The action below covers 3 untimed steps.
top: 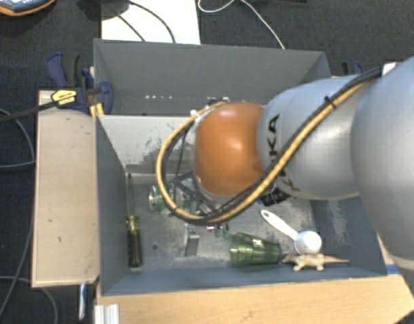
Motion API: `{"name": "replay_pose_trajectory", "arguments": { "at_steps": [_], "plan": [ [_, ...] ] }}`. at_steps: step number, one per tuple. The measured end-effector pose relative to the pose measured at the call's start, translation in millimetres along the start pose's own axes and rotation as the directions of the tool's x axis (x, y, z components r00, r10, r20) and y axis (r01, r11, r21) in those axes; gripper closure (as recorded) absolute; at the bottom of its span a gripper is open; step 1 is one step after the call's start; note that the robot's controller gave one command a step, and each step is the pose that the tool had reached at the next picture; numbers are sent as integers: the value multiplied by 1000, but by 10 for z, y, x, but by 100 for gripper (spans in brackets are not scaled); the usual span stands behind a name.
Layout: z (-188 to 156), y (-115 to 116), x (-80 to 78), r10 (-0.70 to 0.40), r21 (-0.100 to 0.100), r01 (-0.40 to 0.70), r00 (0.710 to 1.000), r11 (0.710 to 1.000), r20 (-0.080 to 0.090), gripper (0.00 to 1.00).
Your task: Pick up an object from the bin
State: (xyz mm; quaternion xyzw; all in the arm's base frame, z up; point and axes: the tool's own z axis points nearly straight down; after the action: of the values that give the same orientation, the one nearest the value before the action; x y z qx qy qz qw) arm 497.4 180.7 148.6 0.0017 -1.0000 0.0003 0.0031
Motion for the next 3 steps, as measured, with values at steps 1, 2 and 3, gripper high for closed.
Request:
{"name": "replay_pose_trajectory", "arguments": {
  "at_steps": [1, 2, 3],
  "plan": [
    [-46, -11, -19, 6, -2, -6, 1000, 1000, 8, 0],
    [489, 59, -416, 154, -7, -154, 988, 988, 13, 0],
    [679, 284, -477, -39, -5, 39, 999, 999, 21, 0]
  ]
}}
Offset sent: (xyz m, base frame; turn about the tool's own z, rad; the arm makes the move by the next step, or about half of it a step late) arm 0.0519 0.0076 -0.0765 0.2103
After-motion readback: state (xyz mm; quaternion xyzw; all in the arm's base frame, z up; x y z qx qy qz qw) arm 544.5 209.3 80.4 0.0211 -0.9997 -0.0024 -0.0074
